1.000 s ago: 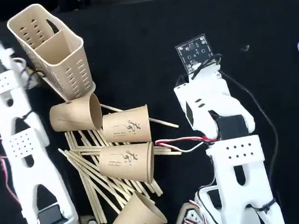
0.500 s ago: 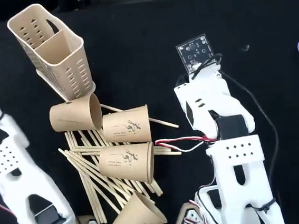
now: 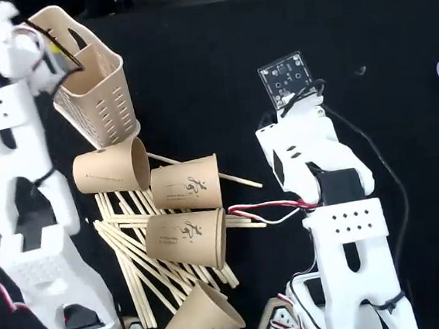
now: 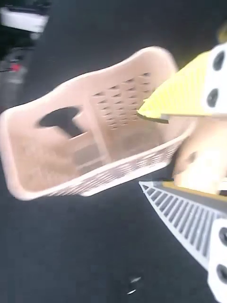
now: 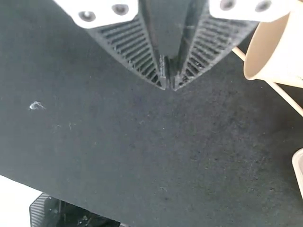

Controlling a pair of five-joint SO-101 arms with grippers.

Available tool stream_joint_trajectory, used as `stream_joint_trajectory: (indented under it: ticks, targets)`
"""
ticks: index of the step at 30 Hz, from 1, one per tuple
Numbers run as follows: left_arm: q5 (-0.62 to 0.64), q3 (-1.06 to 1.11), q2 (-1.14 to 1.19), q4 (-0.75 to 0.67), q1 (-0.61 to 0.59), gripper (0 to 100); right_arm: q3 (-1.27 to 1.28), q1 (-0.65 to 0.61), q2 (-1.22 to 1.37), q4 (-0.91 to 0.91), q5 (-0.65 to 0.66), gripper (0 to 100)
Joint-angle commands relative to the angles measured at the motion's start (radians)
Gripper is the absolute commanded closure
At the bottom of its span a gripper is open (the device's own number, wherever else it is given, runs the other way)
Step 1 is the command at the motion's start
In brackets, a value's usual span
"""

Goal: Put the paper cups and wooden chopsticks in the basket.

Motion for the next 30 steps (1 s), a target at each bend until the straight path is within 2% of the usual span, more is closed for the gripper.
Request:
stream_joint_trajectory:
  ticks: [1, 6, 11, 13, 15, 20, 25, 27, 30]
  targets:
    - [0.02, 0.217, -0.123, -0.023, 0.07, 78, -0.007, -0.011, -0.002, 0.005, -0.002, 97.9]
    - [0.025, 0.372, -0.098, -0.17, 0.053, 78, -0.007, -0.009, -0.002, 0.005, -0.003, 97.9]
    - [0.025, 0.417, -0.101, -0.203, 0.059, 79, -0.007, -0.011, -0.002, 0.005, -0.003, 97.9]
    - [0.025, 0.417, -0.101, -0.207, 0.079, 86, -0.007, -0.012, -0.002, 0.003, -0.006, 97.9]
    - [0.011, 0.414, -0.101, -0.222, 0.105, 97, -0.007, -0.012, -0.002, 0.002, -0.006, 97.9]
    - [-0.215, 0.404, -0.098, -0.29, 0.214, 96, -0.013, 0.028, -0.002, 0.003, -0.011, 97.9]
    - [-0.537, 0.404, -0.103, -0.327, 0.289, 97, -0.042, 0.167, -0.002, -0.003, -0.166, 97.9]
    - [-0.624, 0.41, -0.103, -0.321, 0.308, 97, -0.084, 0.213, -0.002, -0.003, -0.227, 97.9]
    - [-0.718, 0.409, -0.103, -0.308, 0.332, 97, -0.196, 0.216, 0.015, 0.003, -0.247, 95.5]
